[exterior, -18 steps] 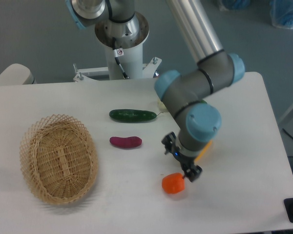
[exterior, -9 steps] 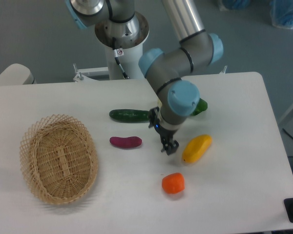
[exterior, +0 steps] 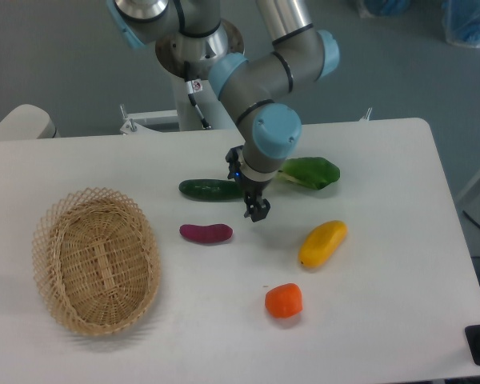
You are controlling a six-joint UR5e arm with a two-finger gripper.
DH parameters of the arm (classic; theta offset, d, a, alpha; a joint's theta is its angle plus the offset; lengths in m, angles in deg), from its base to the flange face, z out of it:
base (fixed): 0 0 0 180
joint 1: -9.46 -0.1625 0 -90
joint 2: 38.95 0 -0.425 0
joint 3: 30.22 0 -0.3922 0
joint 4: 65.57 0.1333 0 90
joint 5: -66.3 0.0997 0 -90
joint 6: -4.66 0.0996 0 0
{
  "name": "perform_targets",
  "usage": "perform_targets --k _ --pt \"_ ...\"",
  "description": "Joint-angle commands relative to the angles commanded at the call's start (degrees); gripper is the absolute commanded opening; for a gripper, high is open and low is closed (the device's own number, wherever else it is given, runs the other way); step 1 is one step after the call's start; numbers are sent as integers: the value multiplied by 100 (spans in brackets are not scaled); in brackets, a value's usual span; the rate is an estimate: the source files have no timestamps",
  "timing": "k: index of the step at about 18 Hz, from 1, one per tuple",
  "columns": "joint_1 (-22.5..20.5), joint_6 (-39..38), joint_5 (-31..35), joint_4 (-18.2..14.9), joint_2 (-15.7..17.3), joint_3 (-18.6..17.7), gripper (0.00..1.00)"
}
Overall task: Pick up the cucumber from the table
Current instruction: 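Lower the open gripper over the green cucumber, then close the gripper on the green cucumber, then lift the cucumber and carry it away from the bok choy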
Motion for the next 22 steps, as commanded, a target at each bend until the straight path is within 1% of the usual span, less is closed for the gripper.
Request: perform_targets --k 3,4,6,7,8,11,12,14,15,17,18,19,22 --pt "18 -35 0 9 79 -105 100" --pt "18 -35 0 122 79 -184 100" --pt "18 -35 0 517 79 -395 100" --pt "9 -35 0 658 79 -457 100" --pt "0 -44 0 703 79 -501 93" --pt "9 -105 0 703 88 -484 54" --pt "9 -105 0 712 88 -484 39" --pt "0 -114 0 703 105 -449 23" --pt "0 -106 9 677 166 -353 17" --pt "0 -105 26 590 176 -151 16" --pt "-9 -105 18 511 210 -89 13" --pt "-26 -97 18 353 254 16 13" --pt "-62 -97 9 -428 264 569 13"
